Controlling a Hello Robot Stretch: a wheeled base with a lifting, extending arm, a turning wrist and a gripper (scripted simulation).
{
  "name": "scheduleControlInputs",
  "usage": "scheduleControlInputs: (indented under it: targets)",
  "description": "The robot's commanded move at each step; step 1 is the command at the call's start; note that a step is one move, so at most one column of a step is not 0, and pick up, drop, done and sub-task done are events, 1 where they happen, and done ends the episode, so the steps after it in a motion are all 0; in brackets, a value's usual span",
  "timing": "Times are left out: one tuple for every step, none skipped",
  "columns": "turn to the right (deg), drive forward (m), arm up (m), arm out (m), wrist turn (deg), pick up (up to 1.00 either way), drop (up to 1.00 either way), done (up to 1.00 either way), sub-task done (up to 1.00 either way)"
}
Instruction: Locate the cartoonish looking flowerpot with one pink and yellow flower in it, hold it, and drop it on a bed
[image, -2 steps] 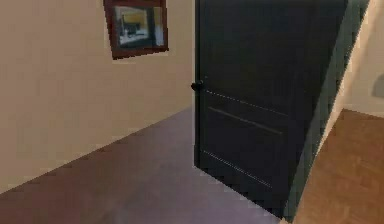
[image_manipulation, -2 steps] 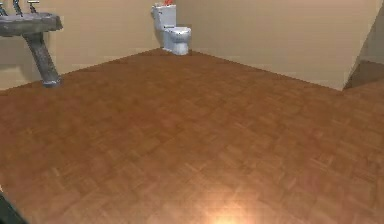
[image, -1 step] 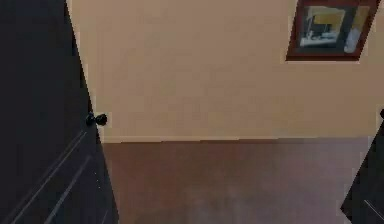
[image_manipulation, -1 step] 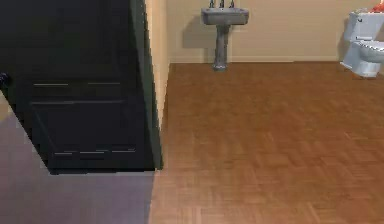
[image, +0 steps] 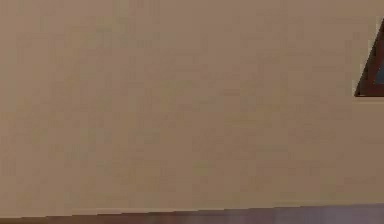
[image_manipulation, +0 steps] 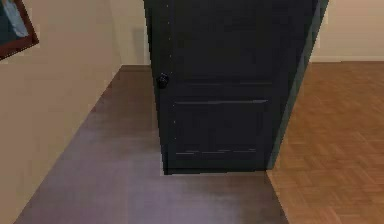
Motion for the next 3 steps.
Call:
scheduleControlInputs:
  targets:
    - [-9.0, 0.0, 0.0, 0.0, 0.0, 0.0, 0.0, 0.0, 0.0]
    - [0.0, 0.35, 0.0, 0.0, 0.0, 0.0, 0.0, 0.0, 0.0]
    - [-33.0, 0.0, 0.0, 0.0, 0.0, 0.0, 0.0, 0.0, 0.0]
